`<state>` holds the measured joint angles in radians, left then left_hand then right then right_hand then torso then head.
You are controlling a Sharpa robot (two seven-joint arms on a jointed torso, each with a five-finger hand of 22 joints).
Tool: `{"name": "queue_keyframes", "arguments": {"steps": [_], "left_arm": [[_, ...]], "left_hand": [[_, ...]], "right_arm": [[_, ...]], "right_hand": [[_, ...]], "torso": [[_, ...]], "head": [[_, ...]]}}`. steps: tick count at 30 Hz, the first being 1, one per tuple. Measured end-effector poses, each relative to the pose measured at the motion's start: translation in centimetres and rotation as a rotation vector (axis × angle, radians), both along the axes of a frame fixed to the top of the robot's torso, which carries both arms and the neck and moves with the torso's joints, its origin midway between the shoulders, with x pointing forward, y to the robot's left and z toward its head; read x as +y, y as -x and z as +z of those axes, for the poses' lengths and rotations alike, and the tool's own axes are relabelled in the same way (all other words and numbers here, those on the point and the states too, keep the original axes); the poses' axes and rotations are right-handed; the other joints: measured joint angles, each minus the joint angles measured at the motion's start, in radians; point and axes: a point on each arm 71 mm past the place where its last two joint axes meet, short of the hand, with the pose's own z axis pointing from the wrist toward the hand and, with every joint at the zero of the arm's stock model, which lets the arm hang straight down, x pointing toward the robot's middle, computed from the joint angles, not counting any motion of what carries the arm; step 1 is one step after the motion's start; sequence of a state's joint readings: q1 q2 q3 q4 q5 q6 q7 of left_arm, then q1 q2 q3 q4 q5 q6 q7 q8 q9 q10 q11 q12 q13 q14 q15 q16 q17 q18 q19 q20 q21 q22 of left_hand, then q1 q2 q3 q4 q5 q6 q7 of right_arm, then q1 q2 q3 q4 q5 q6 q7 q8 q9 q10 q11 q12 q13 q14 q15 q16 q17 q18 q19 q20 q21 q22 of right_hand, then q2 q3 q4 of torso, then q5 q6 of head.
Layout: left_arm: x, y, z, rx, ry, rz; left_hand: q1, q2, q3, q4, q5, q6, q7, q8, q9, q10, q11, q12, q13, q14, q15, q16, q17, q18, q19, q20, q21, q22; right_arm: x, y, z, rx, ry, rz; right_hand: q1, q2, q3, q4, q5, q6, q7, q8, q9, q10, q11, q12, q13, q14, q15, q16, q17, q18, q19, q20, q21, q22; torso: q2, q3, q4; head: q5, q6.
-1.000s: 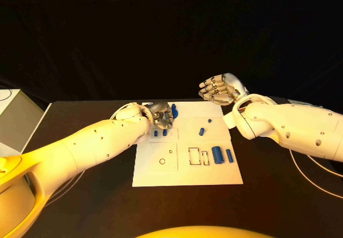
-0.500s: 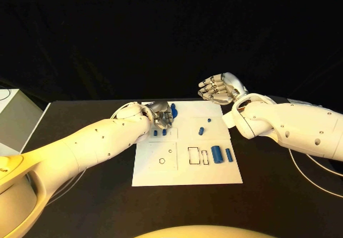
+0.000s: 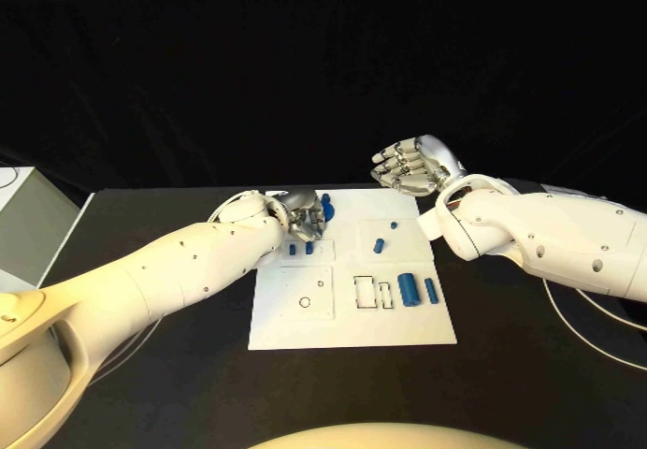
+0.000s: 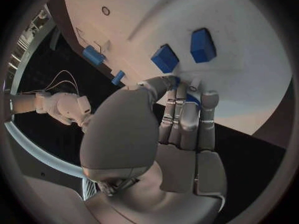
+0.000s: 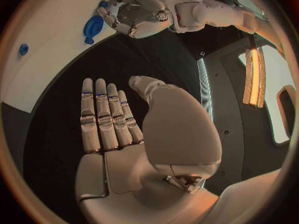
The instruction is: Assemble the parts on the task board
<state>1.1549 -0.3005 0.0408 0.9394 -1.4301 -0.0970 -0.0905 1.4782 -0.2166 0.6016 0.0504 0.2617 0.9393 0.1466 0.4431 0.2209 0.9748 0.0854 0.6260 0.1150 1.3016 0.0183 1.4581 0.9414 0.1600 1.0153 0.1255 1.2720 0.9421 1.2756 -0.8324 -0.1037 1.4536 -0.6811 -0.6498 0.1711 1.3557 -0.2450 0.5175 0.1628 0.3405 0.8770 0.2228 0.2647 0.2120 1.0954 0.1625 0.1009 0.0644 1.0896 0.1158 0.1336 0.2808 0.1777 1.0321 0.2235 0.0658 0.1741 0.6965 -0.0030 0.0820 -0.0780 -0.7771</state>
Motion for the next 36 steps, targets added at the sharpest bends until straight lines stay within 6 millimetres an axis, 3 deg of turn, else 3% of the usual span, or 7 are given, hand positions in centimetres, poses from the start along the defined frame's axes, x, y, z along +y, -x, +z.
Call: {"name": "queue_keyframes", "arguments": {"steps": [1, 11, 23, 30, 36], "left_arm": [[0.0, 0.0, 0.0, -0.001, 0.001, 0.0], [0.1, 0.0, -0.2, -0.022, 0.015, -0.003], [1.0, 0.5, 0.9, -0.068, 0.099, -0.007], [2.7, 0.8, 2.2, -0.074, 0.147, 0.006], [4.0, 0.8, 2.5, -0.066, 0.154, 0.019]], "left_hand": [[0.001, 0.001, 0.003, -0.006, 0.0, 0.003, 0.0, 0.0, 0.001, 0.005, -0.003, -0.002, 0.0, 0.004, -0.001, 0.0, 0.006, -0.007, 0.003, -0.003, 0.005, 0.006], [-0.012, 0.015, 0.03, -0.044, -0.005, 0.019, 0.001, -0.028, 0.014, 0.036, 0.002, -0.039, 0.002, 0.028, -0.004, 0.0, 0.031, -0.006, 0.03, -0.009, 0.038, 0.052], [-0.018, 0.022, 0.036, -0.049, -0.002, 0.03, 0.005, -0.037, 0.019, 0.052, 0.0, -0.054, 0.002, 0.035, -0.004, 0.004, 0.043, -0.006, 0.039, -0.011, 0.046, 0.062], [-0.02, 0.02, 0.036, -0.049, -0.002, 0.033, 0.002, -0.037, 0.019, 0.056, -0.003, -0.061, 0.002, 0.035, -0.004, 0.004, 0.036, -0.006, 0.039, -0.011, 0.046, 0.062], [-0.025, 0.018, 0.033, -0.052, -0.002, 0.033, 0.002, -0.037, 0.021, 0.059, -0.007, -0.061, 0.002, 0.035, -0.004, 0.004, 0.035, -0.006, 0.039, -0.011, 0.046, 0.062]], "right_arm": [[0.0, 0.0, 0.0, 0.0, 0.0, 0.0], [0.0, 0.0, 0.0, -0.001, 0.0, 0.002], [0.0, 0.0, 0.0, -0.001, 0.0, 0.001], [-0.4, 0.0, 0.0, -0.001, 0.002, -0.005], [-0.5, 0.0, 0.0, -0.001, 0.003, -0.007]], "right_hand": [[0.0, 0.0, 0.0, 0.0, 0.0, 0.0, 0.0, 0.0, 0.0, 0.001, -0.001, 0.0, 0.0, 0.0, 0.0, 0.0, 0.0, 0.0, 0.0, 0.0, 0.0, 0.0], [0.0, 0.0, 0.0, 0.0, 0.0, 0.0, 0.0, 0.0, 0.0, 0.001, -0.001, 0.0, 0.0, 0.0, 0.0, 0.0, 0.0, 0.0, 0.0, 0.0, 0.0, 0.0], [0.0, 0.0, 0.0, 0.0, 0.0, 0.0, 0.0, 0.0, 0.0, 0.001, -0.001, 0.0, 0.0, 0.004, 0.004, 0.0, 0.0, 0.0, 0.0, 0.0, 0.0, -0.001], [0.0, 0.0, 0.0, 0.0, 0.0, 0.0, 0.0, 0.0, 0.0, 0.001, -0.001, 0.0, 0.0, 0.004, 0.004, 0.0, 0.0, 0.0, 0.0, 0.0, 0.0, -0.001], [0.0, 0.0, 0.0, 0.0, 0.0, 0.0, 0.0, 0.0, 0.0, 0.001, -0.001, 0.0, 0.0, 0.004, 0.004, 0.0, 0.0, 0.0, 0.0, 0.0, 0.0, -0.001]], "torso": [[0.0, 0.0, 0.0001], [-0.002, -0.0004, 0.0], [-0.003, -0.0016, 0.0007], [-0.009, -0.0022, 0.0053], [-0.014, -0.005, 0.01]], "head": [[0.0, 0.0], [0.001, 0.003], [0.001, 0.008], [0.0, 0.008], [-0.003, 0.002]]}}
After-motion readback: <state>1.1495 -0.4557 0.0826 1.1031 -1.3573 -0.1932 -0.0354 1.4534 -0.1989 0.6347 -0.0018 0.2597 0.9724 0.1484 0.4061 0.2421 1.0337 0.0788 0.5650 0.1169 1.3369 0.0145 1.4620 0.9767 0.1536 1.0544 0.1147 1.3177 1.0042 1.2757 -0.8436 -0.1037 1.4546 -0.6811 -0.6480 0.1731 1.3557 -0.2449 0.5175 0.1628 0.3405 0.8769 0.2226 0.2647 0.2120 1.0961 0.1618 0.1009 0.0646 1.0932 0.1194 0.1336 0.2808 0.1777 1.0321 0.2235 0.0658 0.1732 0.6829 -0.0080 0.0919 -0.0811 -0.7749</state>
